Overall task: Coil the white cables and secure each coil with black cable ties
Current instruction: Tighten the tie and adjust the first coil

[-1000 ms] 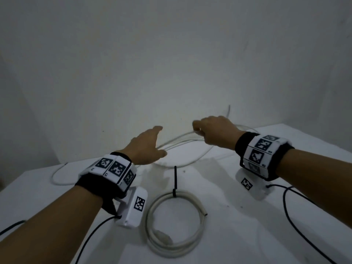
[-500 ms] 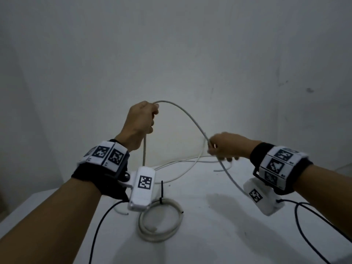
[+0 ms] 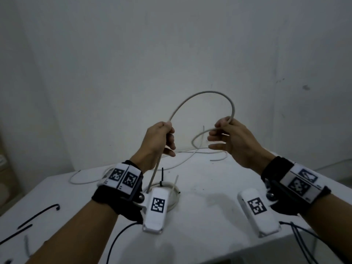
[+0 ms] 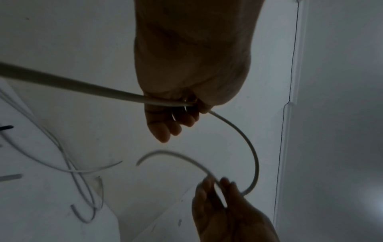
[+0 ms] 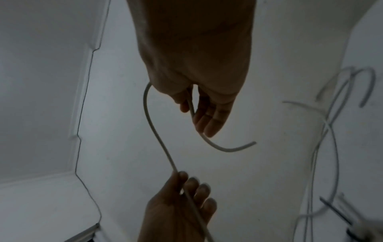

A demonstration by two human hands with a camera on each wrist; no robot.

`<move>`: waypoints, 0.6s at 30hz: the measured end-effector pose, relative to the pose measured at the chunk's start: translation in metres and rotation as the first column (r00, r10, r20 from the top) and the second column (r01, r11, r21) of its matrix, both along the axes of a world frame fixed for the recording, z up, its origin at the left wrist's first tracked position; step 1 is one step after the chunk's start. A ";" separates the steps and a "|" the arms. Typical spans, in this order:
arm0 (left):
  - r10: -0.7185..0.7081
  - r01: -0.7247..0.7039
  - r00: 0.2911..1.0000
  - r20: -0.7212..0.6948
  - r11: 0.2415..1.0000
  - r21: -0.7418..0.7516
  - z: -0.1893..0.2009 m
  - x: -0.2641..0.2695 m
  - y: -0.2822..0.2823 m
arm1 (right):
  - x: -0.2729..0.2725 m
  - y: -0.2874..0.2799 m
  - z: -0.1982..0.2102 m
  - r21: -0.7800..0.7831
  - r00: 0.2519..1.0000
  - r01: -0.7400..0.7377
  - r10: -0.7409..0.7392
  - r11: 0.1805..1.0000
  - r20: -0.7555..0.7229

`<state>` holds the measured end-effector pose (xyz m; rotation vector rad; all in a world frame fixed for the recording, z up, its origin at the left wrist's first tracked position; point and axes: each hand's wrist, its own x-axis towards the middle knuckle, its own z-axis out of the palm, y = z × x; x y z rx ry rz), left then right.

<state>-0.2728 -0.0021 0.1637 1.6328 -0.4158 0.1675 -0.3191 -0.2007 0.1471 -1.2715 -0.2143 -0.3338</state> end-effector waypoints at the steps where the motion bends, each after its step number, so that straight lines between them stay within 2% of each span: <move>1: 0.014 -0.014 1.000 -0.010 1.000 -0.003 -0.006 -0.003 -0.003 | -0.001 0.006 -0.003 0.054 1.000 -0.018 0.017 0.998 0.011; 3: 0.064 -0.064 0.997 -0.036 0.998 -0.007 -0.015 -0.006 -0.007 | -0.004 0.018 -0.010 0.118 0.998 -0.061 0.059 0.991 0.024; 6: 0.067 -0.077 0.984 -0.162 0.996 -0.051 -0.026 -0.007 -0.008 | -0.006 0.033 -0.027 0.157 0.993 -0.118 0.115 0.981 0.026; 9: 0.040 -0.091 0.964 -0.264 0.978 -0.187 -0.034 -0.006 -0.007 | -0.008 0.042 -0.047 0.194 0.984 -0.169 0.176 0.966 -0.019; 11: -0.004 -0.111 0.951 -0.310 0.930 -0.352 -0.037 -0.004 -0.004 | -0.011 0.046 -0.060 0.145 0.968 -0.218 0.232 0.965 -0.090; 13: -0.030 -0.131 0.941 -0.338 0.886 -0.444 -0.037 0.001 0.001 | -0.014 0.050 -0.074 0.033 0.945 -0.259 0.261 0.965 -0.197; 15: -0.007 -0.155 0.937 -0.350 0.888 -0.433 -0.038 0.005 0.007 | -0.015 0.051 -0.085 -0.039 0.933 -0.250 0.230 0.967 -0.277; 18: -0.020 -0.117 0.944 -0.329 0.914 -0.389 -0.041 0.005 0.010 | -0.010 0.050 -0.091 -0.051 0.936 -0.176 0.151 0.983 -0.317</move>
